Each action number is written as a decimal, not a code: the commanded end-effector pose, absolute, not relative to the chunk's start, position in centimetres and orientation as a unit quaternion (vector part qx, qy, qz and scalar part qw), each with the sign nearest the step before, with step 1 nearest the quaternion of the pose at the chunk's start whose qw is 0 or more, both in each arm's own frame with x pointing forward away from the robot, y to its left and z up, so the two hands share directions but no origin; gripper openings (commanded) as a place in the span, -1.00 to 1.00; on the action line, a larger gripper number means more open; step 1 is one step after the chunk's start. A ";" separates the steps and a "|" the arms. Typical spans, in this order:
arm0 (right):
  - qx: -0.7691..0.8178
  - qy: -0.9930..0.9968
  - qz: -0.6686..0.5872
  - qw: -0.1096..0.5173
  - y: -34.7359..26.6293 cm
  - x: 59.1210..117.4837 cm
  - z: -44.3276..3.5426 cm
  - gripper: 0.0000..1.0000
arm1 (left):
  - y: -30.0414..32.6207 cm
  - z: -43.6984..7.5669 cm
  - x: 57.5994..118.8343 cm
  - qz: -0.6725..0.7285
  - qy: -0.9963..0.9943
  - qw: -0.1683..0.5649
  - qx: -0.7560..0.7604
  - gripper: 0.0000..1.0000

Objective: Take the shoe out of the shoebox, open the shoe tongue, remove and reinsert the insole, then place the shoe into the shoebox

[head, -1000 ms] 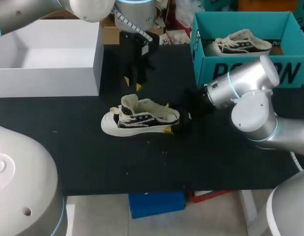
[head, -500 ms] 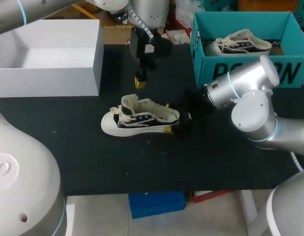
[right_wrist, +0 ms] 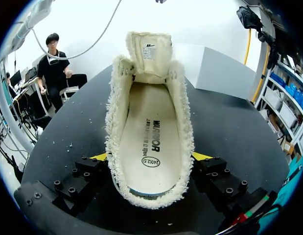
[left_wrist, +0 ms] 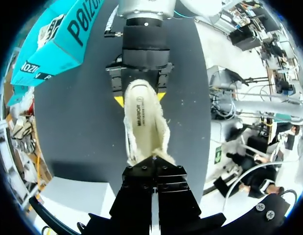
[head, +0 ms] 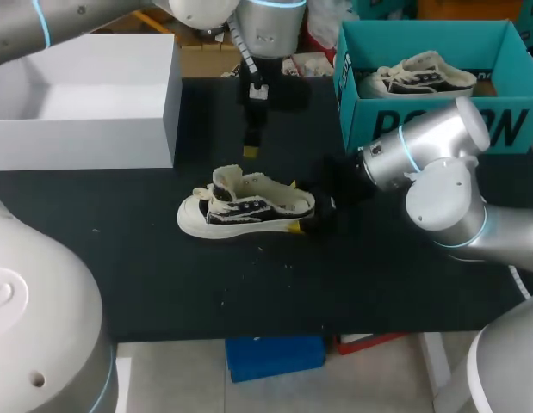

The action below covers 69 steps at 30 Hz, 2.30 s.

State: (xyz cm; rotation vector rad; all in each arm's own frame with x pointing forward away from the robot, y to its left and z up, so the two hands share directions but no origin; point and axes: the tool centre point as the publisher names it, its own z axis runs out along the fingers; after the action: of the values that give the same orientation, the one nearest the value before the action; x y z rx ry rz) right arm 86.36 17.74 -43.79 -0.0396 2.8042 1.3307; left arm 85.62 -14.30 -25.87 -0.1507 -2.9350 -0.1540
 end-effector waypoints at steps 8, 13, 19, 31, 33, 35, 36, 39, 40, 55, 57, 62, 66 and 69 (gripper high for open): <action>-0.012 0.903 0.428 0.019 17.8 86.4 -43.9 -1.00 | -12.9 -26.0 84.7 0.004 -0.995 0.074 -0.072 -1.00; -0.012 0.903 0.428 0.019 17.8 86.4 -43.9 -1.00 | -12.7 -26.4 84.4 0.016 -0.995 0.077 -0.063 -1.00; -0.012 0.903 0.428 0.019 17.8 86.4 -43.9 -1.00 | -13.6 -28.4 83.6 0.037 -0.995 0.072 -0.061 -1.00; -0.012 0.903 0.428 0.019 17.8 86.4 -43.9 -1.00 | -14.9 -30.9 84.9 0.019 -0.995 0.086 -0.056 -1.00; -0.012 0.903 0.428 0.019 17.8 86.4 -43.9 -1.00 | -15.0 -31.4 85.1 0.013 -0.995 0.087 -0.054 -1.00; -0.012 0.903 0.428 0.019 17.8 86.4 -43.9 -1.00 | -15.0 -31.9 85.4 0.012 -0.994 0.094 -0.052 -1.00; -0.012 0.903 0.428 0.019 17.8 86.4 -43.9 -1.00 | -15.1 -32.1 85.5 0.011 -0.994 0.095 -0.051 -1.00; -0.012 0.903 0.428 0.019 17.8 86.4 -43.9 -1.00 | -15.1 -32.8 85.6 0.009 -0.994 0.102 -0.047 -1.00; -0.012 0.903 0.428 0.019 17.8 86.4 -43.9 -1.00 | -15.1 -33.1 85.7 0.009 -0.994 0.103 -0.045 -1.00; -0.012 0.903 0.428 0.019 17.8 86.4 -43.9 -1.00 | -15.9 -36.0 84.2 0.014 -0.989 0.143 -0.029 -1.00; -0.012 0.903 0.428 0.019 17.8 86.4 -43.9 -1.00 | -16.0 -36.3 83.4 0.011 -0.989 0.144 -0.029 -1.00; -0.012 0.903 0.428 0.019 17.8 86.4 -43.9 -1.00 | -15.9 -37.7 82.6 0.008 -0.987 0.158 -0.023 -1.00; -0.012 0.903 0.428 0.019 17.8 86.4 -43.9 -1.00 | -15.7 -38.0 82.3 0.002 -0.986 0.165 -0.014 -1.00; -0.012 0.903 0.428 0.019 17.8 86.4 -43.9 -1.00 | -15.7 -38.0 82.3 0.002 -0.986 0.165 -0.014 -1.00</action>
State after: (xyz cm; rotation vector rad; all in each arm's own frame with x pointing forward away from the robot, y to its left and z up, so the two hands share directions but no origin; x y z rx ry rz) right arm 86.36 17.73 -43.79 -0.0397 2.8042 1.3308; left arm 82.17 -15.49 -37.82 -0.0377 -2.8113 0.0113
